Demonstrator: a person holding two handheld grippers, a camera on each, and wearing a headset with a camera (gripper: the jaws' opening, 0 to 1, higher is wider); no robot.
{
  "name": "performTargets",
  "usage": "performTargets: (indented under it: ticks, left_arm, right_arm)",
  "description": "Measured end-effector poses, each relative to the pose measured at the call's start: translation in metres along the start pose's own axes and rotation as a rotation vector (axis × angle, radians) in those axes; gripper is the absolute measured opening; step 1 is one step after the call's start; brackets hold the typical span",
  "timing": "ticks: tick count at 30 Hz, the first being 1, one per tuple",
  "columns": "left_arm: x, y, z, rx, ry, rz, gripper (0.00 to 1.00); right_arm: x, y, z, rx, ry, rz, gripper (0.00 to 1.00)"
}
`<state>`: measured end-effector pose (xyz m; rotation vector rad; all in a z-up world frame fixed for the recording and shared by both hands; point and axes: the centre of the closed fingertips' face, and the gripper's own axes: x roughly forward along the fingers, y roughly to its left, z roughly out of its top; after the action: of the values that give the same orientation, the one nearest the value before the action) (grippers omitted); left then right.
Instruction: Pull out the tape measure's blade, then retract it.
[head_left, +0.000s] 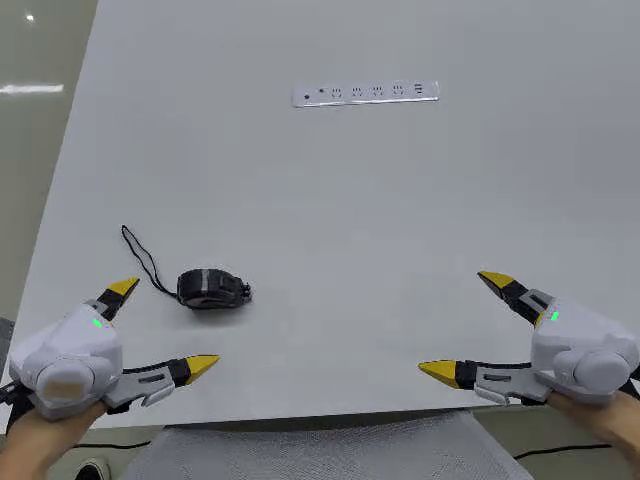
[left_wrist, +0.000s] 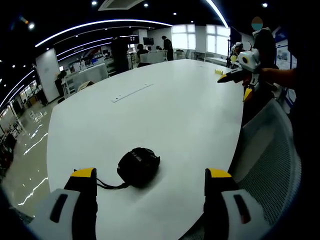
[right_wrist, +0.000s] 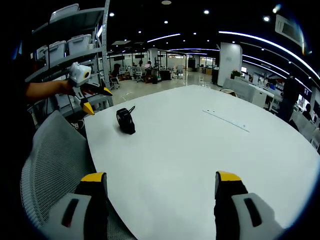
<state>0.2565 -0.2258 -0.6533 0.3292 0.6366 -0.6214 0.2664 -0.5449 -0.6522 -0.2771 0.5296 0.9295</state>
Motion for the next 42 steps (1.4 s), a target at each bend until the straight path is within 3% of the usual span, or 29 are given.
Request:
performTargets:
  ticks: [7, 22, 34, 42]
  left_arm:
    - [0.005, 0.003, 0.003, 0.016, 0.005, -0.016, 0.84]
    - [0.021, 0.020, 0.005, 0.068, 0.012, -0.047, 0.75]
    - [0.036, 0.029, 0.003, 0.128, 0.065, -0.113, 0.68]
    - [0.046, 0.028, -0.007, 0.192, 0.128, -0.194, 0.62]
  right_arm:
    - [0.007, -0.002, 0.001, -0.020, 0.010, 0.022, 0.87]
    - [0.029, -0.003, 0.013, -0.103, 0.009, 0.095, 0.76]
    - [0.053, -0.002, 0.019, -0.160, 0.022, 0.156, 0.68]
    - [0.070, 0.003, 0.023, -0.193, 0.029, 0.208, 0.62]
